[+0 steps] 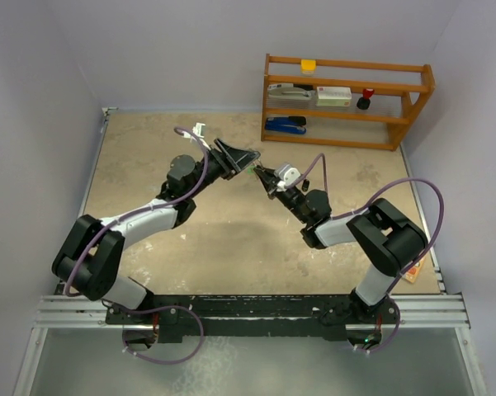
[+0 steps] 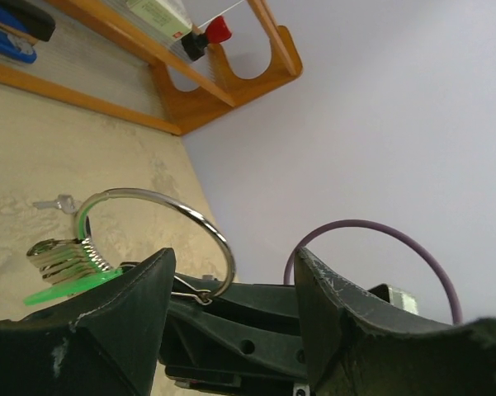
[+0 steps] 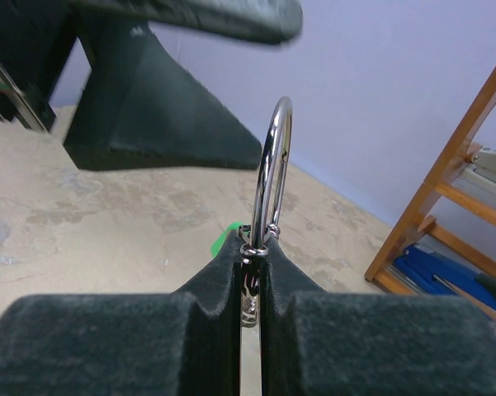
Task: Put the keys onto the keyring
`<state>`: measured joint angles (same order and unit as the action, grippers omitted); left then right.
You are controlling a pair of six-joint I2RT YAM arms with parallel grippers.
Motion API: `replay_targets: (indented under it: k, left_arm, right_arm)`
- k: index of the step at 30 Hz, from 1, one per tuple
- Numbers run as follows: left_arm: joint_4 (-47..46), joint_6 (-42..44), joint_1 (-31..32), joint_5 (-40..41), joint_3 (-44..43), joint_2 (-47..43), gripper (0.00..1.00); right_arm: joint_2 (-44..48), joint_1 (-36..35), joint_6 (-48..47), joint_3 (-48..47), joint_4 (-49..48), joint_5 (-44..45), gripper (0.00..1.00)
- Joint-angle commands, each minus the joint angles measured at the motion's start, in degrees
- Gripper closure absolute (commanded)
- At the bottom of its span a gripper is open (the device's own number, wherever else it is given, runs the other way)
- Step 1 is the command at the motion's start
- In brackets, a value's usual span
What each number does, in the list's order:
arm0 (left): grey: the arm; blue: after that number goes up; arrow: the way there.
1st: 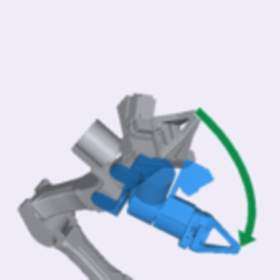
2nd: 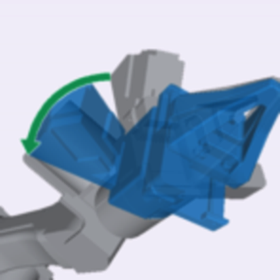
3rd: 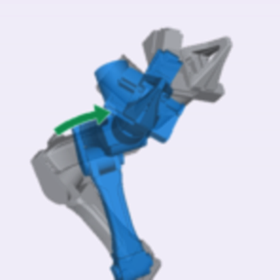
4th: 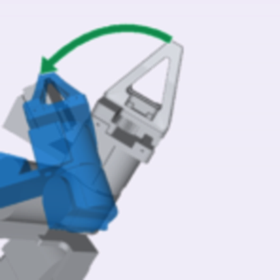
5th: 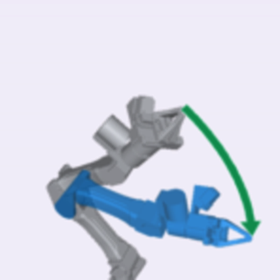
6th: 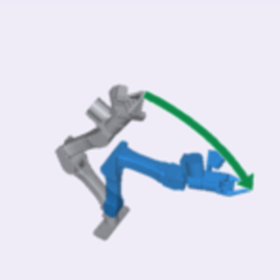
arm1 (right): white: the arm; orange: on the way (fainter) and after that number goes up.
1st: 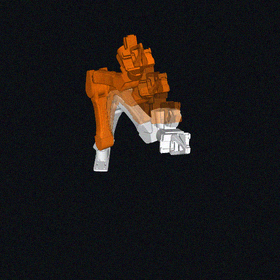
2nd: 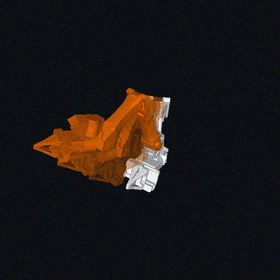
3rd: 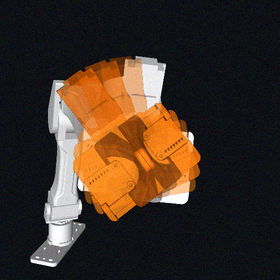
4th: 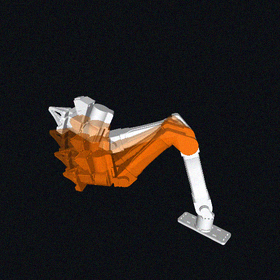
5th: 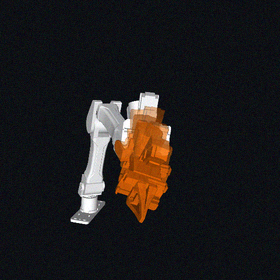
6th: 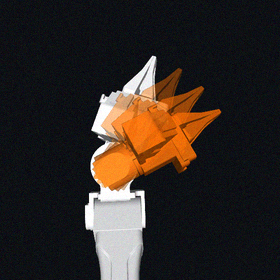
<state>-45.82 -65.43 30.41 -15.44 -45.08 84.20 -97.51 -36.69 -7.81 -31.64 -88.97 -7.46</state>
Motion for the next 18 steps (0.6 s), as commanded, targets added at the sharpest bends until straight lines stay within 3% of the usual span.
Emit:
replay_targets:
  k: [1,9,11,14,15,18]
  left_arm:
    - [-2.6,-0.4,0.1,-1.1,-2.6,2.1,0.43]
    - [-3.8,-0.9,0.1,-0.1,-5.3,4.7,0.49]
    - [-4.2,-1.0,0.1,-0.3,-6.3,5.2,0.62]
    - [-4.5,-1.0,0.0,-0.8,-7.4,5.8,0.99]
    - [-4.7,-0.8,0.0,-0.9,-7.6,5.9,1.00]
    - [-4.2,0.4,-0.1,-1.0,-7.9,5.8,1.00]
  right_arm:
    - [1.9,-0.7,-2.2,-1.6,-13.3,-2.2,1.00]
    - [3.0,-2.4,-4.5,-0.6,-13.5,-3.1,1.00]
    - [3.2,-2.7,-4.8,-0.2,-13.6,-3.1,1.00]
    - [3.6,-2.8,-4.3,0.3,-13.6,-2.3,1.00]
    - [3.9,-2.8,-3.7,0.7,-13.6,-1.7,1.00]
    - [6.0,-2.8,-1.5,2.5,-11.9,1.3,0.70]
